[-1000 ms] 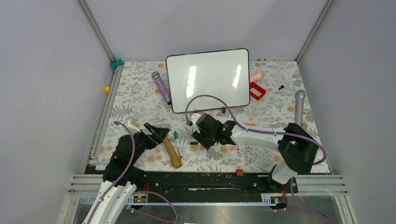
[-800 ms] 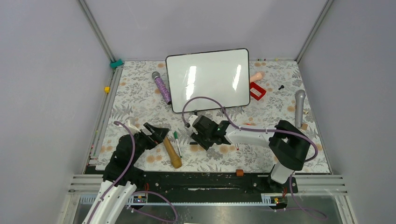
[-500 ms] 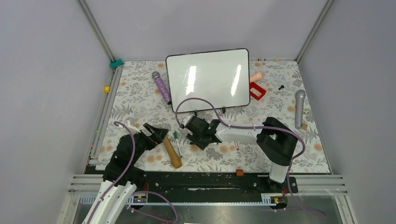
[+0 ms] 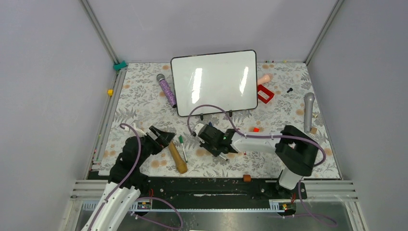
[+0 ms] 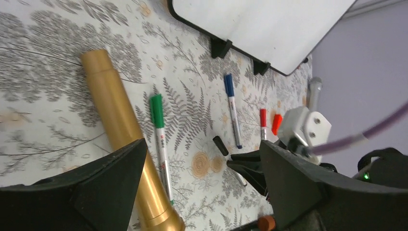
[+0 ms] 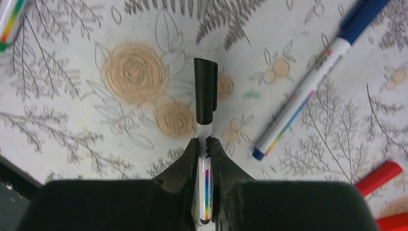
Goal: Write a sentence on the whiteboard
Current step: Pick up the whiteboard marker from the center of the board, then pass from the right arm to the left
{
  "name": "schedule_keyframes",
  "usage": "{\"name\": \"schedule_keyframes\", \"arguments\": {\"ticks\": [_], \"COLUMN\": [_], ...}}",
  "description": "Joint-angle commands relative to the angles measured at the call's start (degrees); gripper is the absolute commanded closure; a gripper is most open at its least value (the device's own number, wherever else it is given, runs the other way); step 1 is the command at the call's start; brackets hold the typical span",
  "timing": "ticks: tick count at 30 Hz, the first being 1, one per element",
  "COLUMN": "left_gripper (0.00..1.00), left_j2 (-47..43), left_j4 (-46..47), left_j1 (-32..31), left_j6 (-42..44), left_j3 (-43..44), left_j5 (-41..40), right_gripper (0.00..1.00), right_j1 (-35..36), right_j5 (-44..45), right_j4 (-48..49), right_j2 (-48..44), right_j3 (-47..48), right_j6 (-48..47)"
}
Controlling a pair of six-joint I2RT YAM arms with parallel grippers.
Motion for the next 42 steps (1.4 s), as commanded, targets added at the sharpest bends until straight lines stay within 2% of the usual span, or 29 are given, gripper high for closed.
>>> {"name": "schedule_keyframes", "arguments": {"ticks": [1, 4, 7, 18, 28, 33, 40, 42], "left_gripper": [0.14, 0.22, 0.25, 0.26, 0.32, 0.39, 0.54, 0.55], "left_j2": [5.86, 12.36, 18.33, 26.93, 36.55, 40.49, 41.2, 41.34], "left_j4": [11.12, 24.11, 34.77, 42.52, 52.61, 55.13, 56.36, 56.11], "left_j1": [-0.04, -0.23, -1.82, -12.56, -23.07, -25.17, -25.89, -25.87], "left_j6": [-6.98, -15.65, -20.25, -22.3, -22.81, -22.24, -20.58, -20.13], "left_j3": [-2.38, -6.55, -8.5, -7.36, -6.45, -5.43, -5.1, -4.89], "left_j5": [10.56, 18.94, 22.03, 13.71, 3.72, 1.84, -0.92, -1.28], "right_gripper": [1.0, 1.0, 1.0, 1.0, 1.0, 1.0, 1.0, 1.0], "right_j1": [0.6, 0.63, 0.58, 0.61, 0.6, 0.61, 0.59, 0.59], "right_j5": [1.31, 1.09, 0.76, -2.15, -5.27, -6.3, -8.51, -8.55], "right_j4": [10.06, 13.84, 15.79, 20.23, 24.07, 25.45, 25.71, 25.8], "right_j2": [-10.25, -14.21, -16.06, -18.35, -21.47, -22.5, -22.97, -23.21], "right_j3": [-7.89, -11.92, -13.87, -16.29, -18.77, -19.87, -19.96, -20.08], "right_j6": [0.6, 0.61, 0.71, 0.84, 2.03, 1.96, 1.76, 1.66]}}
